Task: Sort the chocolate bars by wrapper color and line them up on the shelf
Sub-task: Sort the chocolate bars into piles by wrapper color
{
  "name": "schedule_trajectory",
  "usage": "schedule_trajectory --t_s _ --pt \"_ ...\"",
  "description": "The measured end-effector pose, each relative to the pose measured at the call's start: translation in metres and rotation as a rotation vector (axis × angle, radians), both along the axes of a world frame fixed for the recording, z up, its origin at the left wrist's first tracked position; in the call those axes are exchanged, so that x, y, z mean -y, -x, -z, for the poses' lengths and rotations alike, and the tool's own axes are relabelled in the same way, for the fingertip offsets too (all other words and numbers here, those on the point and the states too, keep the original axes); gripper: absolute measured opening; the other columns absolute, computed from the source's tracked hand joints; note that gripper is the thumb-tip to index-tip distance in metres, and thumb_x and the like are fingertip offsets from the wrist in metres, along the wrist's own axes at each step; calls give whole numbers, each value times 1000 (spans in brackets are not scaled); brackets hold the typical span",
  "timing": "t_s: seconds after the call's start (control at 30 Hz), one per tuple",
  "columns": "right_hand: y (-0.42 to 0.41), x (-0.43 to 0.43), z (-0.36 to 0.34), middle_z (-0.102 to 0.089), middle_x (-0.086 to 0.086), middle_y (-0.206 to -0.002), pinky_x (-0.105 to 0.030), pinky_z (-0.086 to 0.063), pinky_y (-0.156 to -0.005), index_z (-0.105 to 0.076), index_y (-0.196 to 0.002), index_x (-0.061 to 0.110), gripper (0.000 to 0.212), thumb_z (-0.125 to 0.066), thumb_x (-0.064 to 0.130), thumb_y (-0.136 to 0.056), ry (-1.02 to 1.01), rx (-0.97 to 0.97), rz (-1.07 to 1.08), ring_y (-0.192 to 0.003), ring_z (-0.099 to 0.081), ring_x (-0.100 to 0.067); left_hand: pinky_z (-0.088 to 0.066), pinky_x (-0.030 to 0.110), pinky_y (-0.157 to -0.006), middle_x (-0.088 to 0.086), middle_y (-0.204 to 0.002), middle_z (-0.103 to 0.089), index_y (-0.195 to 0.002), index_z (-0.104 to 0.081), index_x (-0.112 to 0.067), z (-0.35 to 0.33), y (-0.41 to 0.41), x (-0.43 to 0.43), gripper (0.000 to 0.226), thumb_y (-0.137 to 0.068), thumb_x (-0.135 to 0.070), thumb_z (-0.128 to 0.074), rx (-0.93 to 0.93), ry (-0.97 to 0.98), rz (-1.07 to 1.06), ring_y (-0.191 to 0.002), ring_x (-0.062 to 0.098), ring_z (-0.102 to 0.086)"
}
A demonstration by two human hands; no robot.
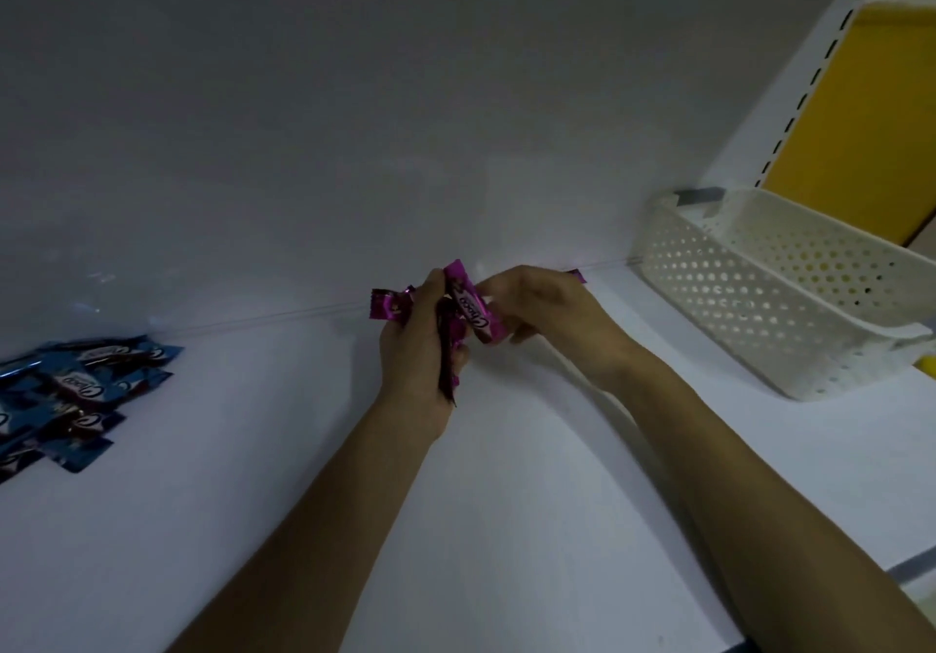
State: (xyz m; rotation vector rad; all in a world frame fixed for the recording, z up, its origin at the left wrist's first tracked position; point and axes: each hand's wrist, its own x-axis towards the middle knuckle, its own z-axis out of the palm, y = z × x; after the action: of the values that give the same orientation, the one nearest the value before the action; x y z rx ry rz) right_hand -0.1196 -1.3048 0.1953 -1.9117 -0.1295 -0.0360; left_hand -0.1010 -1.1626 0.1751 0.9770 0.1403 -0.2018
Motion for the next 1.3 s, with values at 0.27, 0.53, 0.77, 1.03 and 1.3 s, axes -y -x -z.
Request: schedule_trajectory --t_s 0.27,0.53,0.77,1.03,1.3 --pt "-9 21 9 -68 -7 -75 -14 -45 -54 -66 -91 5 10 -62 -2 -85 -122 61 337 -59 -62 -10 -37 16 -38 -4 -63 -63 -89 -62 -13 1 6 0 21 -87 -34 -61 122 -111 39 -49 7 -50" --pt "-14 61 27 -67 -12 -72 -25 -51 -53 -46 -110 18 34 -60 -1 -85 -109 110 698 -55 -66 -13 -38 16 -39 -4 -60 -62 -83 -61 -15 3 14 0 34 -70 -46 -61 222 -216 89 -50 8 -51" --pt "-23 61 36 -71 1 -87 -37 -56 -75 -71 -101 16 22 -52 13 -90 172 163 707 -72 -66 -20 -39 16 -40 -5 -61 -62 -86 -61 -15 6 11 1 25 -84 -39 -60 227 -241 85 -50 6 -53" --pt "-39 58 45 -70 -10 -109 -28 -45 -79 -64 -121 14 34 -50 8 -90 627 237 620 -93 -65 -29 -41 17 -47 -6 -58 -60 -81 -61 -15 9 10 4 24 -85 -39 -61 257 -328 83 -48 5 -52" --pt "-44 56 54 -56 -17 -109 -35 -35 -80 -65 -121 15 34 -46 14 -92 1002 176 570 -101 -47 -34 -42 23 -53 -5 -59 -60 -77 -59 -16 8 15 5 25 -85 -39 -63 281 -385 84 -49 6 -53"
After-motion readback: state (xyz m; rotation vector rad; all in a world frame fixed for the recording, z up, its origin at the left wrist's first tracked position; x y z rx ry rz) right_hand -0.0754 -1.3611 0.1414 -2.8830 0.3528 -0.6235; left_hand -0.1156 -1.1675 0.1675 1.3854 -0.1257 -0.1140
